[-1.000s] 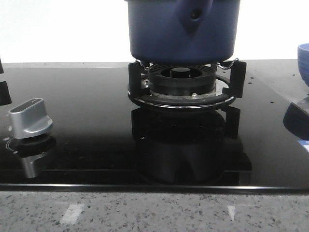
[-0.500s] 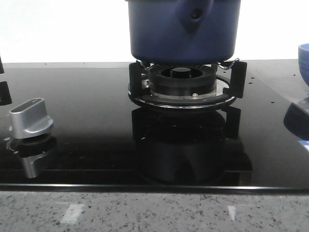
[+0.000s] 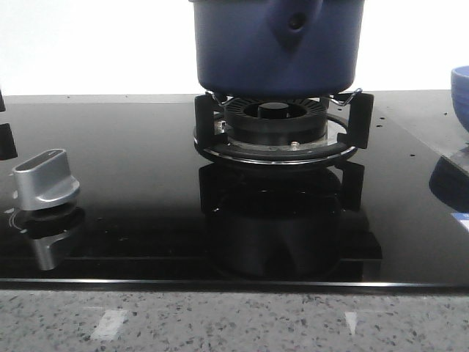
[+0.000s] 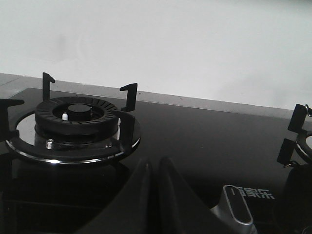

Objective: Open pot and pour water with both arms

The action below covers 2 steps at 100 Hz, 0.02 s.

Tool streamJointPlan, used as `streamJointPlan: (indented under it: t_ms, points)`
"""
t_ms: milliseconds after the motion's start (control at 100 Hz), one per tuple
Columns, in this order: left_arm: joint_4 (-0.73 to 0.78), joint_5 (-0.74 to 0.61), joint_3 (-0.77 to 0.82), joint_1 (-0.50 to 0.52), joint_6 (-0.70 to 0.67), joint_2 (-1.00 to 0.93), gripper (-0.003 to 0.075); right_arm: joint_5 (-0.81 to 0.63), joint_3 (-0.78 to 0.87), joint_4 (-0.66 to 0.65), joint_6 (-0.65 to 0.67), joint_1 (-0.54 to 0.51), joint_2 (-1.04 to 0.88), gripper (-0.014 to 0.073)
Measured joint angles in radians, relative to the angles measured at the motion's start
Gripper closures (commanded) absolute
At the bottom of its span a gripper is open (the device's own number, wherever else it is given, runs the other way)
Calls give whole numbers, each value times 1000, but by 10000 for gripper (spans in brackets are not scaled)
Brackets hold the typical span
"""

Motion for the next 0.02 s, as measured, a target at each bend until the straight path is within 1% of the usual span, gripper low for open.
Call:
streamJointPlan:
  t_ms: [20]
  points:
    - [0, 0, 0, 0, 0, 0, 741, 0, 0, 0, 0, 0, 0, 661]
